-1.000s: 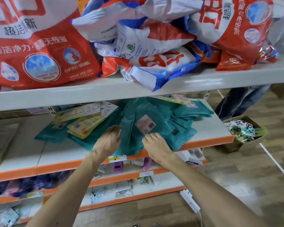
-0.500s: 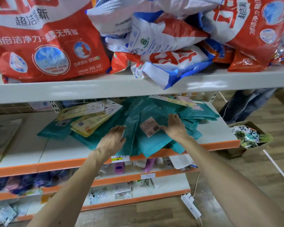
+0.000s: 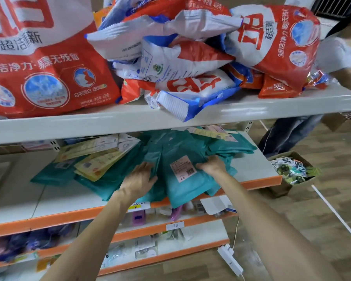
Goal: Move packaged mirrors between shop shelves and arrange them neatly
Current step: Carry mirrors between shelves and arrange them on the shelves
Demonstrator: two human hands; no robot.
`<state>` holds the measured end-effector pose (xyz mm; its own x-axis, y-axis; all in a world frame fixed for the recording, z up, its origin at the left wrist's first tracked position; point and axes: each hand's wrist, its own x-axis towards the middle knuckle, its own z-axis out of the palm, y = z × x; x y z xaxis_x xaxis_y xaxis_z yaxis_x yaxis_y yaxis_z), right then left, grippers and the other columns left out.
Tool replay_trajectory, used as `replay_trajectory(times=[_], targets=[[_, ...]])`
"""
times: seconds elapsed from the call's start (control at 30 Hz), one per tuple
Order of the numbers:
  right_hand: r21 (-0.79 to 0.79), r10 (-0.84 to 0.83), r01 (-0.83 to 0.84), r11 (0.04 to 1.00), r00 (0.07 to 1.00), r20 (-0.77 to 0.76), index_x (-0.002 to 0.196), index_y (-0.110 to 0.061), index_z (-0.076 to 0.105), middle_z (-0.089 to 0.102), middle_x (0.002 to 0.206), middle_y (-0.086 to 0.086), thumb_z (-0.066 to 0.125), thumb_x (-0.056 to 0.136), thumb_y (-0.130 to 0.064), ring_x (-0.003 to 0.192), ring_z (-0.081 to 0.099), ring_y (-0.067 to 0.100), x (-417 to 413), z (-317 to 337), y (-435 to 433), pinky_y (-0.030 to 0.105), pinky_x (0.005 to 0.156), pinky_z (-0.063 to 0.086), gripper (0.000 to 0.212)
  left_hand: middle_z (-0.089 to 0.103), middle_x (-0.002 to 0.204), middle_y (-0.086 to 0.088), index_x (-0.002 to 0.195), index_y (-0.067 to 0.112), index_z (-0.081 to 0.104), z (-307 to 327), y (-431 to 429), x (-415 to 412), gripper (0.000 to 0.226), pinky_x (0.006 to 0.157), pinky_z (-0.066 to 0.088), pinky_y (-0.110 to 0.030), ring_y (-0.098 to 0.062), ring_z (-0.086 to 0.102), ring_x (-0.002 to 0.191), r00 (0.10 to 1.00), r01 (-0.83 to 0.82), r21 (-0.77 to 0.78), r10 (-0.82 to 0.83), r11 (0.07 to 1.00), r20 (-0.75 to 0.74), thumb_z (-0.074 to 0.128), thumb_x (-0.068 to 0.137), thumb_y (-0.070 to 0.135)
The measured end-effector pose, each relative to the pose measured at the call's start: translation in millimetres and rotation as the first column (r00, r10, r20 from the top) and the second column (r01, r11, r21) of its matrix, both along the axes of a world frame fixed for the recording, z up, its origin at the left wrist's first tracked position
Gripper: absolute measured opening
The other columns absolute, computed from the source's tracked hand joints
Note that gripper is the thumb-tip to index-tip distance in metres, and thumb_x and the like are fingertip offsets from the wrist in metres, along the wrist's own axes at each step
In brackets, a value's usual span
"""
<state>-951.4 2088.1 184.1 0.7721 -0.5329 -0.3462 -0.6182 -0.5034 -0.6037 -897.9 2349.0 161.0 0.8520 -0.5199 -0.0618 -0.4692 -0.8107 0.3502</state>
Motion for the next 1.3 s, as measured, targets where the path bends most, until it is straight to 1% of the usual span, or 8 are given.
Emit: replay_trajectory(times=[0.2,0.53,0.7,0.83,0.93,1.0,1.13,1.3], targets=[[0.04,-0.039,0.038,0.998,0.998,0.045,0.094,-0.007,0.061,0.065,0.088,0.008,0.073,0.076,-0.035,0.079,0.064,0.023,-13,-12,-5,0.036,0.068,0.051,0.035,0.049,0.125,-0.009,0.125,0.01,0.046,-7,-18,-6,0.048,0.093,0.046,-0.044,-0.03,0.045,0.121,0.999,-0.035,0.121,0.03,0.992,0.042,0.057,0.091,0.042],[0.075,-0.116,0.107,0.991,0.986,0.123,0.098,-0.006,0.066,0.069,0.094,0.01,0.074,0.081,-0.034,0.084,0.065,0.026,-11,6,-21,0.04,0.078,0.054,0.034,0.053,0.108,-0.018,0.113,-0.002,0.053,-13,-21,-6,0.051,0.061,0.051,-0.04,-0.037,0.056,0.096,0.984,-0.173,0.211,0.159,0.962,0.078,0.067,0.084,0.037],[-0.246,0.011,0.066,0.967,0.954,0.299,0.087,-0.007,0.06,0.058,0.076,0.004,0.062,0.088,-0.031,0.074,0.057,0.025,0,85,-23,0.034,0.058,0.042,0.024,0.046,0.118,-0.014,0.122,0.002,0.043,-7,-23,-3,0.052,0.073,0.052,-0.039,-0.032,0.051,0.106,0.979,-0.203,0.251,0.195,0.946,0.057,0.055,0.09,0.04],[-0.645,0.2,0.057,0.762,0.927,0.318,0.105,-0.008,0.06,0.06,0.096,0.011,0.057,0.096,-0.03,0.088,0.058,0.029,3,100,-1,0.042,0.074,0.049,0.024,0.047,0.117,-0.014,0.121,0.004,0.043,-8,-26,-2,0.049,0.072,0.049,-0.039,-0.031,0.051,0.106,0.975,-0.221,0.251,0.215,0.943,0.05,0.053,0.09,0.041],[-0.913,0.377,-0.037,0.407,0.917,0.131,0.091,-0.008,0.061,0.059,0.08,0.009,0.067,0.075,-0.003,0.068,0.059,0.027,1,55,24,0.035,0.055,0.046,0.018,0.047,0.117,-0.014,0.12,0.003,0.043,-9,-28,-4,0.053,0.071,0.049,-0.039,-0.032,0.052,0.106,0.967,-0.256,0.233,0.246,0.938,0.075,0.055,0.091,0.046],[-0.926,0.412,-0.108,0.361,0.909,0.055,0.08,-0.01,0.057,0.052,0.07,0.004,0.072,0.066,0.0,0.057,0.051,0.022,-2,20,37,0.031,0.045,0.036,0.023,0.046,0.118,-0.014,0.121,0.003,0.043,-11,-30,-5,0.054,0.069,0.048,-0.039,-0.032,0.051,0.107,0.961,-0.276,0.231,0.264,0.933,0.082,0.055,0.091,0.046],[-0.861,0.375,-0.166,0.48,0.927,0.03,0.079,-0.007,0.058,0.052,0.069,0.007,0.075,0.054,0.0,0.06,0.053,0.023,-10,-23,57,0.027,0.038,0.032,0.031,0.048,0.116,-0.014,0.119,0.002,0.044,-13,-34,-3,0.059,0.069,0.048,-0.037,-0.031,0.053,0.104,0.947,-0.318,0.263,0.29,0.911,0.139,0.057,0.09,0.051],[-0.717,0.426,-0.231,0.658,0.899,0.1,0.081,-0.006,0.058,0.057,0.075,0.007,0.084,0.065,-0.04,0.071,0.06,0.026,-9,-32,46,0.032,0.042,0.044,0.046,0.049,0.114,-0.011,0.117,0.004,0.047,-13,-44,-2,0.05,0.062,0.044,-0.032,-0.026,0.054,0.102,0.921,-0.386,0.342,0.34,0.856,0.189,0.06,0.09,0.045]])
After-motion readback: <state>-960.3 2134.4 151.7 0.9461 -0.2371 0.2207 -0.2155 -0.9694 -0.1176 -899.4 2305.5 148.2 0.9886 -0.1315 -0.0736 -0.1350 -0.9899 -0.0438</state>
